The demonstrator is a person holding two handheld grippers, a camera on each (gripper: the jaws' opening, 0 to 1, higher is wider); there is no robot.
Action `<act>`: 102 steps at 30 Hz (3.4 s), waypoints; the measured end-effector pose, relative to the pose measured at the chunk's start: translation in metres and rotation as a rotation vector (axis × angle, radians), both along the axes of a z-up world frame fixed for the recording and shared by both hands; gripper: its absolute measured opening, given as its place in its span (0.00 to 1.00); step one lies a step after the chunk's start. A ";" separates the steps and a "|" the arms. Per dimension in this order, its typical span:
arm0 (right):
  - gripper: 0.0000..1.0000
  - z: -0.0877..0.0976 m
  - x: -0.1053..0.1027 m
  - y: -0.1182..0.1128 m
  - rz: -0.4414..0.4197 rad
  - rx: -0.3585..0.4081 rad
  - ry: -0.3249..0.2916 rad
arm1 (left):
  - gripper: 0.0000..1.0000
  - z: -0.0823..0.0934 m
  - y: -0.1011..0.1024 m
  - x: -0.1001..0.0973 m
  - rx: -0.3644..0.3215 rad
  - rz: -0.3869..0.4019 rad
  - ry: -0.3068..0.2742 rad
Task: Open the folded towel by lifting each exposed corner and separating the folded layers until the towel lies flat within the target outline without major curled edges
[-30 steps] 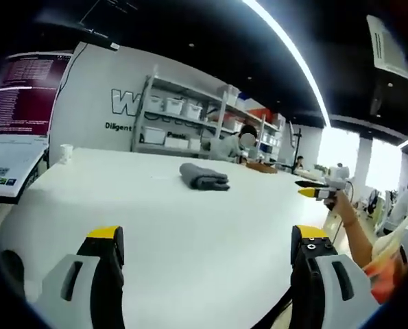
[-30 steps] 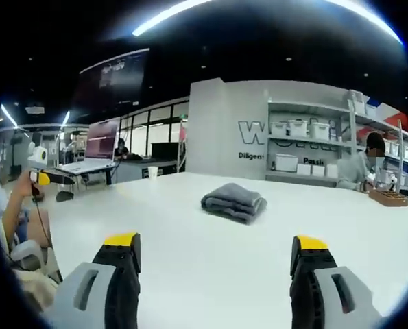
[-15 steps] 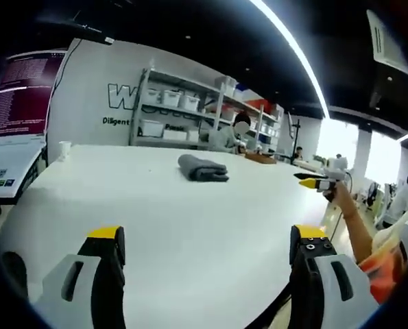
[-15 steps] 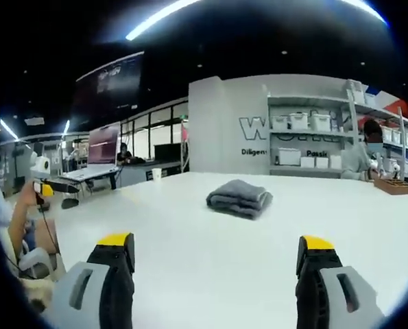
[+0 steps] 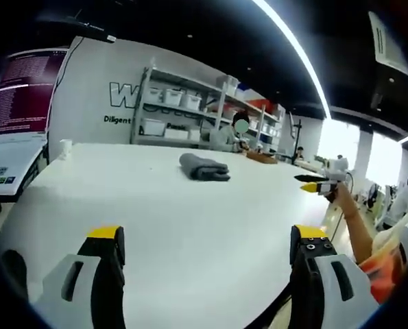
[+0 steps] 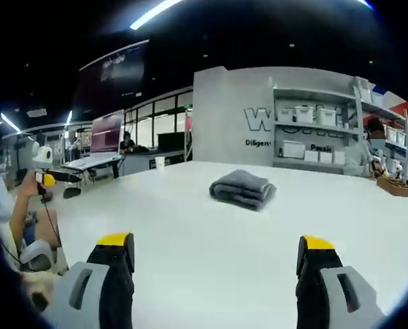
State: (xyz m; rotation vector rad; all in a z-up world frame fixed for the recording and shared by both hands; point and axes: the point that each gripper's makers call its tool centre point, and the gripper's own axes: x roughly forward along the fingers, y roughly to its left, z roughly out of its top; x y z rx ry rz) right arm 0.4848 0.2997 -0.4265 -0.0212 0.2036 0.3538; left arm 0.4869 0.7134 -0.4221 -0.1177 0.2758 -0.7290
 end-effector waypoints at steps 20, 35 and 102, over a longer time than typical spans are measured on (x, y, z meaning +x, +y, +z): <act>0.99 0.031 -0.014 -0.023 -0.040 -0.005 -0.074 | 0.98 0.017 -0.041 0.035 -0.006 0.003 -0.016; 0.99 0.040 -0.026 -0.036 -0.059 -0.003 -0.094 | 0.97 0.042 -0.152 0.129 0.052 0.001 -0.145; 0.95 0.039 -0.030 -0.057 -0.043 0.059 -0.096 | 0.49 -0.046 -0.409 0.310 0.389 -0.126 -0.187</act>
